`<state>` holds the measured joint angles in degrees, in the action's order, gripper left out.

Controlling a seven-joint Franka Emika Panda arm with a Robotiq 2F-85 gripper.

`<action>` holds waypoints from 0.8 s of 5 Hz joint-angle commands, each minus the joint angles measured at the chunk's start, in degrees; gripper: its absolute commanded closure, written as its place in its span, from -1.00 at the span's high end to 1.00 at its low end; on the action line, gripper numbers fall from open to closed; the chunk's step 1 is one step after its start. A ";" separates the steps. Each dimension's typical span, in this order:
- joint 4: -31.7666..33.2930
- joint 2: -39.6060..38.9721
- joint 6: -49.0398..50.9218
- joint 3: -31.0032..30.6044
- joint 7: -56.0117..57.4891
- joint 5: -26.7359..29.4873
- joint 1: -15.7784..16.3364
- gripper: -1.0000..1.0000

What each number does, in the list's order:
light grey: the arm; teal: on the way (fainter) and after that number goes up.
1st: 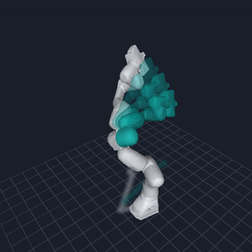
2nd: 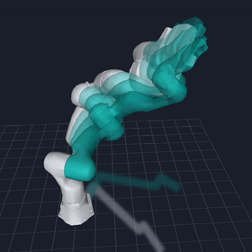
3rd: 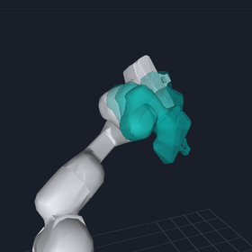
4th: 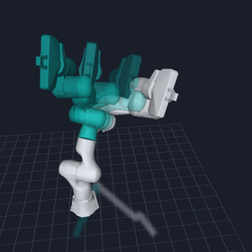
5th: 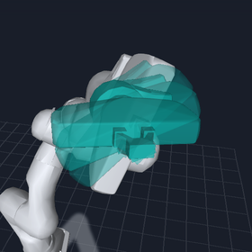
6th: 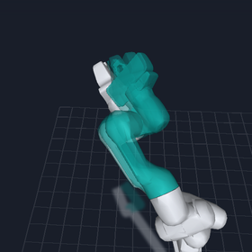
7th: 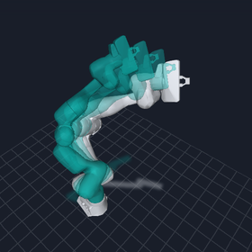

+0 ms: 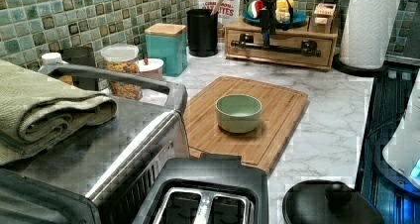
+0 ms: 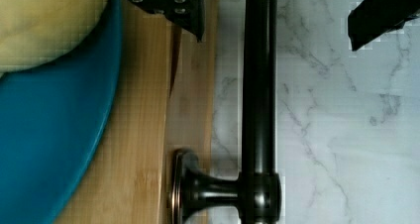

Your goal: Open the drawer.

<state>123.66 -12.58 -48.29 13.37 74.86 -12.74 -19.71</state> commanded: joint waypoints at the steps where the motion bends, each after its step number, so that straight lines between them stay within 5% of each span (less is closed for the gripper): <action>1: 2.97 -1.26 -5.15 -0.56 -2.32 3.42 -0.48 1.00; 4: 7.33 -4.25 -14.23 -1.52 -0.25 6.28 -1.70 1.00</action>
<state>130.03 -16.37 -64.01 12.60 74.75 -8.27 -20.83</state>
